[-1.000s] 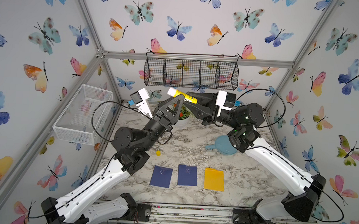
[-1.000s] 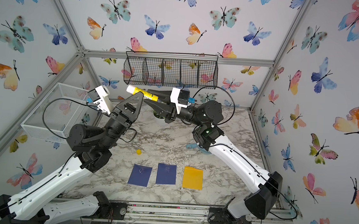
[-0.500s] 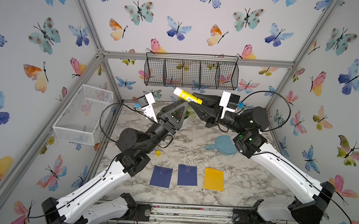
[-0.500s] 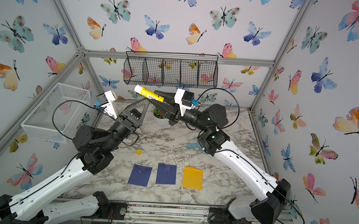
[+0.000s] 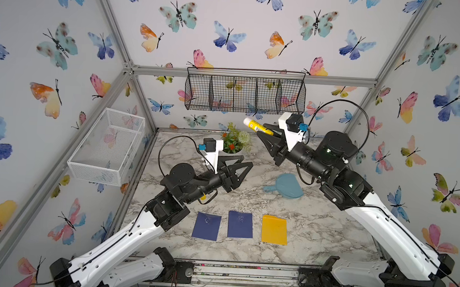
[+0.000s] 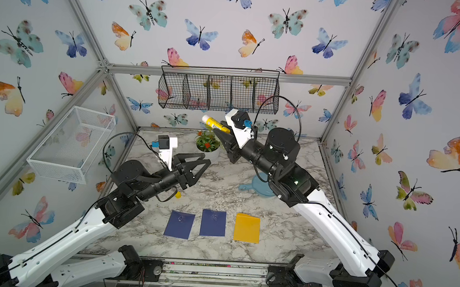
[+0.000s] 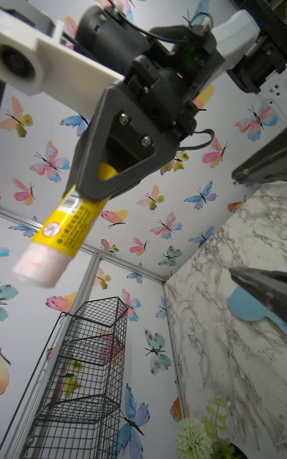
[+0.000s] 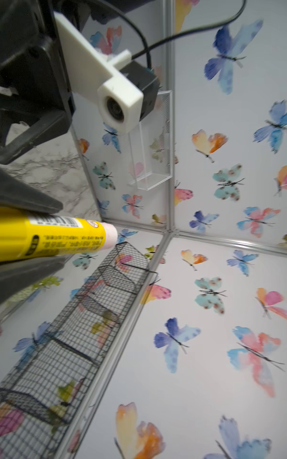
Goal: Seal the envelope with a glue stick
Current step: Adjust the envelope at the center of the board.
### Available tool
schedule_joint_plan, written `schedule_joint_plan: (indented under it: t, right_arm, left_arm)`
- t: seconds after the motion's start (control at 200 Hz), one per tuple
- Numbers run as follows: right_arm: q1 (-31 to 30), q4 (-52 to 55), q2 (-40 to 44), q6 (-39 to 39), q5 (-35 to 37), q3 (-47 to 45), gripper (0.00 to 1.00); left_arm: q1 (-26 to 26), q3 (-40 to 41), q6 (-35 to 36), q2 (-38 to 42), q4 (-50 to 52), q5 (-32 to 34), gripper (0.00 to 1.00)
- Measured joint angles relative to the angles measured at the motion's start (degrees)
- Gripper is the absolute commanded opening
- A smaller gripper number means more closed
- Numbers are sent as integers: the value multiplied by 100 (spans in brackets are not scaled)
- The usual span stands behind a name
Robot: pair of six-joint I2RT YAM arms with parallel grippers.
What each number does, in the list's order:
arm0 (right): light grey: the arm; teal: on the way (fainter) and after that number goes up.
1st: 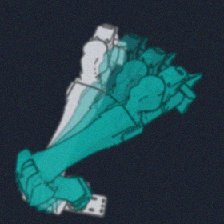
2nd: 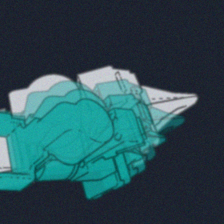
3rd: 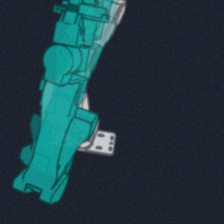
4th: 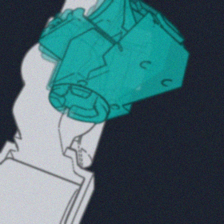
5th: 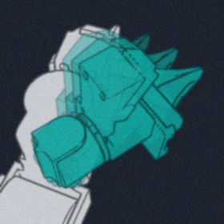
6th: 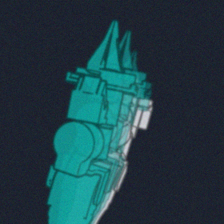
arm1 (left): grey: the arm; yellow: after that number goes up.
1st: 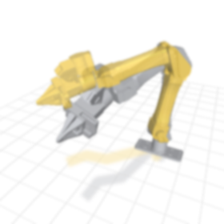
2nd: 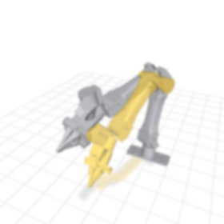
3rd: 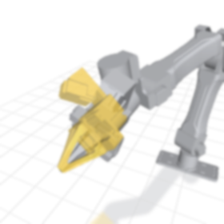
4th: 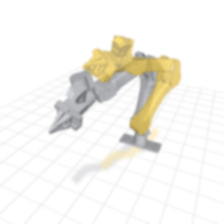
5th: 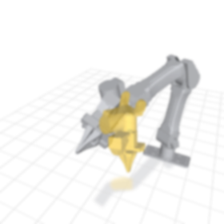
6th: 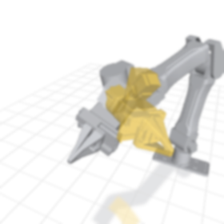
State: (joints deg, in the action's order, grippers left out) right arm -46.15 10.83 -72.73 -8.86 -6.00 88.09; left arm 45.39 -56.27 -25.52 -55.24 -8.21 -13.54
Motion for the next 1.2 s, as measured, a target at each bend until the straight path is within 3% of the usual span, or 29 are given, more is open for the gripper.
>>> schedule_joint_plan:
  t: [0.26,0.636,0.796,1.196]
  right_arm:
    - [321,2072,-238,420,651,-166,3]
    - [2828,3250,-330,1241,-245,-1086,2]
    - [2946,3261,-332,1362,-352,-1469,2]
    - [3049,3189,-299,1386,-415,-1762,2]
  left_arm:
    - [94,50,1128,-708,1233,-479,51]
    - [957,-129,2500,-2186,2312,-385,49]
    - [1180,-367,2874,-2994,2538,-199,48]
    - [1399,-1939,4122,-5296,3261,662,42]
